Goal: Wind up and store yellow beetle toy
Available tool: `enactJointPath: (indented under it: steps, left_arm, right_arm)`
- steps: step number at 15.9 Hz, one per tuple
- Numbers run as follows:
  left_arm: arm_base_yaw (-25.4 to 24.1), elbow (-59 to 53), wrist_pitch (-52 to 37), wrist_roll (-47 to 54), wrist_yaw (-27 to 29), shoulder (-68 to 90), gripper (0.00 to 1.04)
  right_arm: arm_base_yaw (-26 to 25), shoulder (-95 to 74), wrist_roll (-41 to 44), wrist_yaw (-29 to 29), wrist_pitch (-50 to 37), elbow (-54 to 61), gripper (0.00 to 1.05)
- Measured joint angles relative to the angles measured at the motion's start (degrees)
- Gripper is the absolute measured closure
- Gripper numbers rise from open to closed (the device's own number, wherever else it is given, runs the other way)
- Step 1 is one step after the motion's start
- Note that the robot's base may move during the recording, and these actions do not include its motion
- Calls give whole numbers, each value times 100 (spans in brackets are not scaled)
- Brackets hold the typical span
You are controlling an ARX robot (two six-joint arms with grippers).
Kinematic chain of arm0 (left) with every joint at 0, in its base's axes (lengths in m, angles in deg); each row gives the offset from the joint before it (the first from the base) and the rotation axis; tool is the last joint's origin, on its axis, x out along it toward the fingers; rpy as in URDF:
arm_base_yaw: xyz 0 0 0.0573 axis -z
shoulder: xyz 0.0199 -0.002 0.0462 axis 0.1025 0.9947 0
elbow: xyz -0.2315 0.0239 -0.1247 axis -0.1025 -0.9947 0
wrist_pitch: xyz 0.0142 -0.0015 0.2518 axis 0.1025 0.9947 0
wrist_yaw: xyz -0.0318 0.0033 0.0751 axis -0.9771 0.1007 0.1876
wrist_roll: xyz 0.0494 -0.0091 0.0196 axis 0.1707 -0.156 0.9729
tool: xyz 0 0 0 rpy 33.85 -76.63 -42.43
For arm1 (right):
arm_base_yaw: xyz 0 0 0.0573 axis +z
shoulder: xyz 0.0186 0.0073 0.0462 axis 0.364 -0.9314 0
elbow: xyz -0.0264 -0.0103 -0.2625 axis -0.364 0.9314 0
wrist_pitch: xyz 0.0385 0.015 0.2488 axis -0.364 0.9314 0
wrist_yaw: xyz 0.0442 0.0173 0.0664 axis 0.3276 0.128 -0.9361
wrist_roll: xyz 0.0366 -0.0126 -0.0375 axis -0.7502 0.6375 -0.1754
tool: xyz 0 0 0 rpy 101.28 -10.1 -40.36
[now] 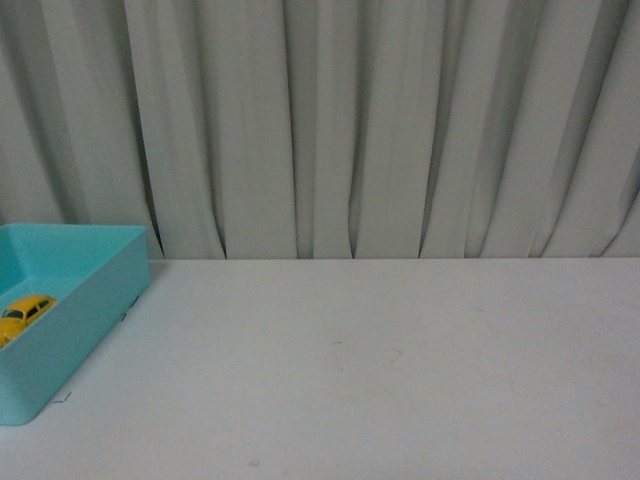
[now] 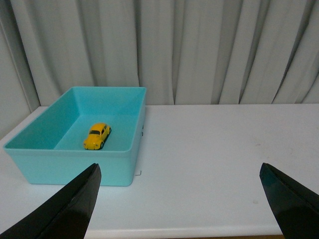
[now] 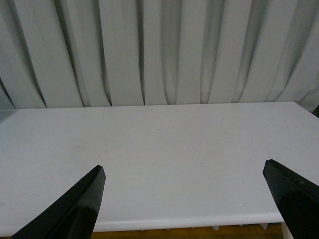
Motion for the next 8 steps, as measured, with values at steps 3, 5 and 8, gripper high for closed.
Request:
enactJointPath:
  steps: [3,5,8]
  left_arm:
    - [0,0,0,0,0,0,7]
    - [0,0,0,0,0,0,7]
    - [0,0,0,0,0,0,7]
  right_arm:
    - [0,0,0,0,-2,0,7]
    - [0,0,0,0,-2,0,7]
    - [0,0,0,0,0,0,7]
